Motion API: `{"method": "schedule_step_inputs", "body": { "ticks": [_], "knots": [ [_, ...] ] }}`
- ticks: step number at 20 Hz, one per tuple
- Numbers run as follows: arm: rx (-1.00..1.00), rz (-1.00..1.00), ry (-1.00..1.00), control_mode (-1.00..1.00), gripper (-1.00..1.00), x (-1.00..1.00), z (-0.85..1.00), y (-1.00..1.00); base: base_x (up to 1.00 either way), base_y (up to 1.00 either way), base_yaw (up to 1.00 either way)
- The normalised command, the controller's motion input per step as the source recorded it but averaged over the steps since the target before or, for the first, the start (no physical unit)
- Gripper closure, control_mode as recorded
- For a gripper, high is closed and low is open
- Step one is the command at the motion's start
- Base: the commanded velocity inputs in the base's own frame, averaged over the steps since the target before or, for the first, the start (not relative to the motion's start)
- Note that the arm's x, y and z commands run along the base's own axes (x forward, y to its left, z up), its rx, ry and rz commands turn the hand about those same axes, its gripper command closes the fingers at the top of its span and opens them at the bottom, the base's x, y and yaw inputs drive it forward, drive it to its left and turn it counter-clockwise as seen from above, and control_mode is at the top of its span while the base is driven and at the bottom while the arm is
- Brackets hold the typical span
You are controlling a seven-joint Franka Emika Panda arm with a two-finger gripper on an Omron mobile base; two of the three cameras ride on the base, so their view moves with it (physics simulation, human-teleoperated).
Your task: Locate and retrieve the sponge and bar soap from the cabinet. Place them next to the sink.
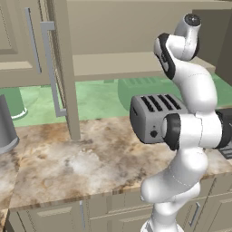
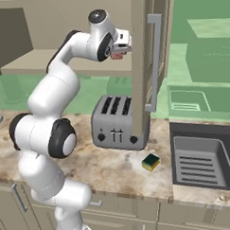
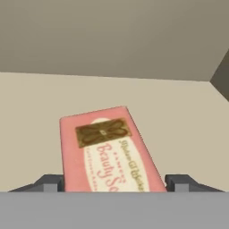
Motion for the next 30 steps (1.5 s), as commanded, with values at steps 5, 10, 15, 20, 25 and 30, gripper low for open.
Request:
{"method": "schedule_step_inputs", "body": {
  "ticks": [5,10,15,20,25,30],
  "knots": [
    [0.00,0.00,0.00,-1.00,1.00,-0.03,0.00,0.02,0.00,0.00,0.00],
    [0.00,-0.02,-0.03,-1.00,1.00,-0.19,0.17,0.00,0.00,0.00,0.00],
    [0.00,-0.05,-0.08,-1.00,1.00,-0.38,0.39,0.00,0.00,0.00,0.00],
    [0.00,-0.04,-0.03,-1.00,1.00,-0.37,0.11,0.07,0.00,0.00,0.00],
    [0.01,0.01,-0.03,-1.00,1.00,-0.41,0.00,-0.03,0.00,0.00,0.00],
    [0.04,0.01,-0.12,-1.00,1.00,-0.88,0.00,-0.09,0.00,0.00,0.00]
  ]
}}
